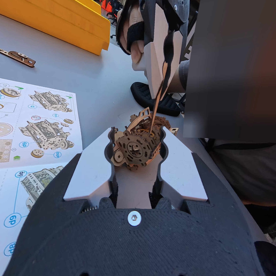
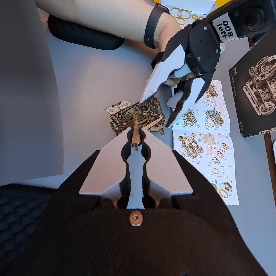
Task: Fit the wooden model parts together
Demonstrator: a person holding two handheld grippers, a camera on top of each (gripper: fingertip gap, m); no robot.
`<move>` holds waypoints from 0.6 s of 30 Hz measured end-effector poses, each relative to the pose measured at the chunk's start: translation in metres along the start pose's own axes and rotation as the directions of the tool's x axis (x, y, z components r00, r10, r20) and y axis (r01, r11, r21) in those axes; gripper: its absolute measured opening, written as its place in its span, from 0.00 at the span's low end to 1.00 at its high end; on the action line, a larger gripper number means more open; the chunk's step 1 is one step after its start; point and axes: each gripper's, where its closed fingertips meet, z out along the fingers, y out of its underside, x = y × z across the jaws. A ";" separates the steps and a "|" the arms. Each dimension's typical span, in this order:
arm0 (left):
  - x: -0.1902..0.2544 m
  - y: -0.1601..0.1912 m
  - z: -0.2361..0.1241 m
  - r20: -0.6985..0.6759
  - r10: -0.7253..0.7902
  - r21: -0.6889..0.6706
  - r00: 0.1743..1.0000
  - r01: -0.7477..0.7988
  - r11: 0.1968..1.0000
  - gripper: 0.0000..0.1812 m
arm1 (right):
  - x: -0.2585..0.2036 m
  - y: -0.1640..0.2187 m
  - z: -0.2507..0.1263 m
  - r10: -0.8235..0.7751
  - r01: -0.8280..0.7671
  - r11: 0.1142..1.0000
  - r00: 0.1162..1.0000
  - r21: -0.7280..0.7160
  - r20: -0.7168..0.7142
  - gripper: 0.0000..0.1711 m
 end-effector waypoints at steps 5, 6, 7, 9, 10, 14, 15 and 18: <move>0.000 0.004 0.003 -0.003 -0.001 -0.030 1.000 0.001 1.000 0.31 | -0.008 0.002 0.002 0.006 -0.005 1.000 0.999 -0.018 0.044 0.03; 0.000 0.004 0.003 -0.001 -0.003 -0.028 1.000 0.003 1.000 0.31 | -0.010 0.002 0.003 0.006 -0.005 1.000 0.999 -0.021 0.051 0.03; 0.000 0.004 0.003 -0.001 -0.004 -0.029 1.000 0.004 1.000 0.31 | -0.011 0.003 0.003 0.009 -0.008 1.000 0.998 -0.026 0.057 0.03; -0.001 0.006 0.003 0.008 0.002 -0.039 1.000 -0.001 0.999 0.28 | -0.013 0.005 0.004 0.015 -0.012 0.999 0.997 -0.037 0.070 0.03; -0.002 0.007 0.003 0.013 0.001 -0.043 1.000 0.000 0.999 0.29 | -0.014 0.005 0.005 0.015 -0.013 0.999 0.997 -0.038 0.074 0.03; -0.002 0.007 0.004 0.018 0.003 -0.042 1.000 -0.003 0.999 0.29 | -0.015 0.004 0.004 0.016 -0.013 0.999 0.997 -0.033 0.079 0.03; -0.002 0.007 0.004 0.016 0.001 -0.043 1.000 0.000 0.999 0.30 | -0.015 0.004 0.004 0.019 -0.017 0.999 0.996 -0.033 0.086 0.03; -0.002 0.007 0.004 0.012 -0.004 -0.043 1.000 0.005 0.999 0.30 | -0.016 0.000 0.001 0.021 -0.020 1.000 0.995 -0.005 0.096 0.03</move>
